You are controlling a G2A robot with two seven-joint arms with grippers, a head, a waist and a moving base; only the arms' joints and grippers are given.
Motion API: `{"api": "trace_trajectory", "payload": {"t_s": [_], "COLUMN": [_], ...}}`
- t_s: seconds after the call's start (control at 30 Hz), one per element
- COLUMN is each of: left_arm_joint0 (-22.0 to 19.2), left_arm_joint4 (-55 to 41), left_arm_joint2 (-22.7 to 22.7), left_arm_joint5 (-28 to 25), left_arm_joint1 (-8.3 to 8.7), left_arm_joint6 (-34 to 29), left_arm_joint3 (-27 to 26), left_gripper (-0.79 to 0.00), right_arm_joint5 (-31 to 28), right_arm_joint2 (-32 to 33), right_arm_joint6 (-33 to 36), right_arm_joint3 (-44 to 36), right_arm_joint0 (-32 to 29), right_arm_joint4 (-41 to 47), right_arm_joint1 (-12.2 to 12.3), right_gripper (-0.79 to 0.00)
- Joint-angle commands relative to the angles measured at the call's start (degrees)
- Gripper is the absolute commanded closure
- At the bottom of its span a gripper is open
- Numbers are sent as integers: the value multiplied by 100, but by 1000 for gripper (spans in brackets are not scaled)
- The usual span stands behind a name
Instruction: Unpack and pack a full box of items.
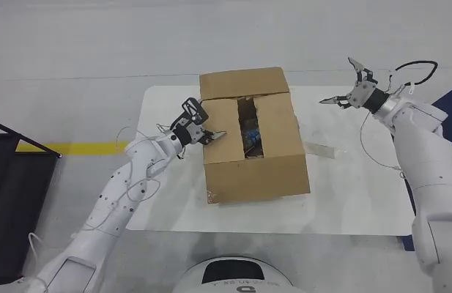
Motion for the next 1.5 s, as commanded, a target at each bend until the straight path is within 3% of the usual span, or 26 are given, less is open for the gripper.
{"api": "trace_trajectory", "payload": {"t_s": [0.0, 0.2, 0.5, 0.67, 0.8, 0.93, 1.07, 1.23, 1.47], "left_arm_joint0": [16, 301, 1017, 1353, 1530, 1677, 1677, 1848, 1880], "left_arm_joint4": [-99, -436, -662, -621, -622, -622, -622, -669, -738], "left_arm_joint2": [-64, -614, -1508, -1790, -1927, -2031, -2031, -2155, -2172], "left_arm_joint5": [111, 152, -6, -14, 51, 140, 140, 318, 390], "left_arm_joint1": [-1, 92, 274, 334, 358, 374, 374, 383, 382], "left_arm_joint6": [24, 123, 206, 311, 410, 511, 511, 643, 658], "left_arm_joint3": [-15, -212, -658, -817, -879, -944, -944, -939, -857], "left_gripper": [-785, -785, -785, -785, -785, -785, -785, -785, -785], "right_arm_joint5": [-15, -108, -873, -1472, -1599, -1577, -1577, -668, 197], "right_arm_joint2": [103, -245, -1171, -1399, -1582, -1691, -1691, -1289, -1205], "right_arm_joint6": [-370, -1367, -2463, -2844, -2912, -2797, -2797, -1327, -14], "right_arm_joint3": [124, 996, 2126, 2503, 2728, 2923, 2923, 3164, 3317], "right_arm_joint0": [-2, 451, 1209, 1450, 1592, 1703, 1703, 1850, 1922], "right_arm_joint4": [455, 1334, 1168, 1134, 1002, 900, 900, 1793, 1588], "right_arm_joint1": [-48, -451, -1201, -1545, -1783, -1965, -1965, -1950, -1794], "right_gripper": [-785, -785, -785, -785, -785, -785, -785, -785, -785]}}
